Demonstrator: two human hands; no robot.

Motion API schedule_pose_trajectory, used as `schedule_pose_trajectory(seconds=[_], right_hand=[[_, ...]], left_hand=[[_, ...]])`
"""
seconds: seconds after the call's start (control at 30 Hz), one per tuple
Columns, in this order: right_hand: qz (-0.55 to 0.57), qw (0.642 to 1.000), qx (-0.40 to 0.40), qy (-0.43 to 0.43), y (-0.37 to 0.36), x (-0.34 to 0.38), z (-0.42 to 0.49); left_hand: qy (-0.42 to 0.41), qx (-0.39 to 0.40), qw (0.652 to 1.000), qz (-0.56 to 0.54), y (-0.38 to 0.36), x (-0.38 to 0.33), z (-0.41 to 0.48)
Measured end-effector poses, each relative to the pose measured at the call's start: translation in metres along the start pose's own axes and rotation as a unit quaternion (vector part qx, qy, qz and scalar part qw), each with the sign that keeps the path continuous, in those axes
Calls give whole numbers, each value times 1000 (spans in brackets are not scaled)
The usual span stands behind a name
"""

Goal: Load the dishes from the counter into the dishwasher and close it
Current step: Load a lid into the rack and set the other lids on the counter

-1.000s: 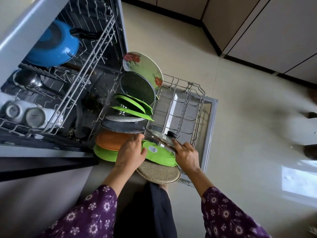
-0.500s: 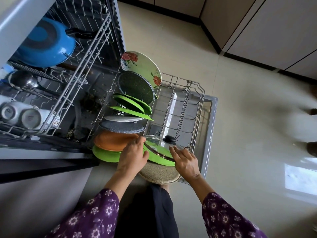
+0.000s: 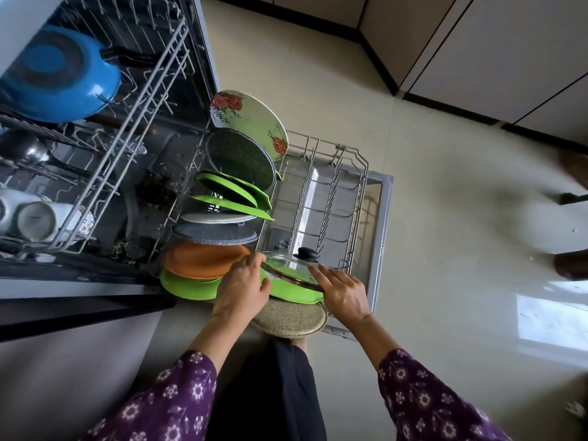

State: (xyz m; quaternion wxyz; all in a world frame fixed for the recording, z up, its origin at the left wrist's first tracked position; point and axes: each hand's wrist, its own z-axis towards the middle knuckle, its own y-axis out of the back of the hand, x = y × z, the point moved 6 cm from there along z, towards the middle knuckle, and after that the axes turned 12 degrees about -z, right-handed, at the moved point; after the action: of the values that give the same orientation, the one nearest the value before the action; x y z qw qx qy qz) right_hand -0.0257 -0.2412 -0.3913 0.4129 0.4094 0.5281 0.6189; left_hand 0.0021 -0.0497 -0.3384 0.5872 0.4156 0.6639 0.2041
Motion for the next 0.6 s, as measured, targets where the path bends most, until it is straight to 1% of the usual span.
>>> schedule_pose_trajectory(seconds=[0.1, 0.27, 0.4, 0.5, 0.6], right_hand=[[19, 1000, 16, 15, -6, 6, -8], [38, 999, 32, -14, -12, 3, -5], [24, 999, 20, -6, -17, 5, -10], [11, 999, 38, -4, -25, 9, -9], [14, 998, 56, -20, -31, 10, 2]], left_hand=[[0, 1, 1000, 0, 4, 2, -1], [-2, -2, 1000, 1, 9, 4, 2], [-6, -2, 1000, -2, 7, 6, 3], [-12, -1, 1000, -7, 4, 9, 5], [-13, -5, 1000, -5, 3, 12, 5]])
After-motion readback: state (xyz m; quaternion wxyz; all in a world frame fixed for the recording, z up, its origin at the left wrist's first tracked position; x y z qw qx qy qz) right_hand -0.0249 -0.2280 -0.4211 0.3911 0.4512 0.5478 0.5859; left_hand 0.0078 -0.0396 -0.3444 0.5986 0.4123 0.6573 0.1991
